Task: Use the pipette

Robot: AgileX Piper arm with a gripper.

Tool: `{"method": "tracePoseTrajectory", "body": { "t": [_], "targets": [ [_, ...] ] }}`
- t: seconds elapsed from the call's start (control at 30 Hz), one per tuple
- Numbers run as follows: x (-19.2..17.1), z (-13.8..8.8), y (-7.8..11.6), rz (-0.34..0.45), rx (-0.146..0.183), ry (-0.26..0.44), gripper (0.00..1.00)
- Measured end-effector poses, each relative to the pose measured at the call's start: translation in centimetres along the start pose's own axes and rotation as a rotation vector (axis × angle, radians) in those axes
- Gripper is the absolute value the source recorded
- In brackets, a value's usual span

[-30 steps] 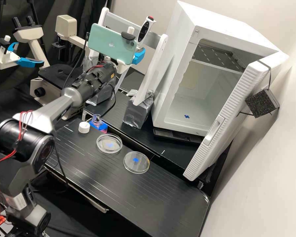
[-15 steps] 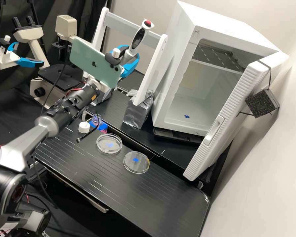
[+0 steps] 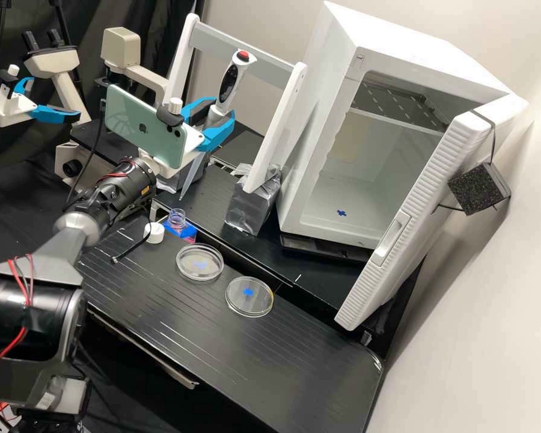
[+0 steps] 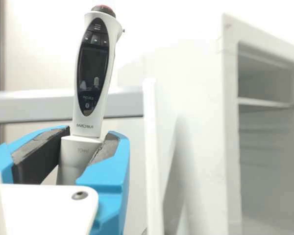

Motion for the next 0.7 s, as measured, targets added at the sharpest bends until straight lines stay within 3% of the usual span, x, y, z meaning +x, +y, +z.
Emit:
{"method": "tracePoseTrajectory", "body": {
  "t": [0.47, 0.7],
  "targets": [
    [0.8, 1.3, -2.4, -0.03, -0.046, -0.057, 0.0],
    [1.1, 2.0, -2.9, -0.017, -0.037, -0.102, 0.0]
  ]
}}
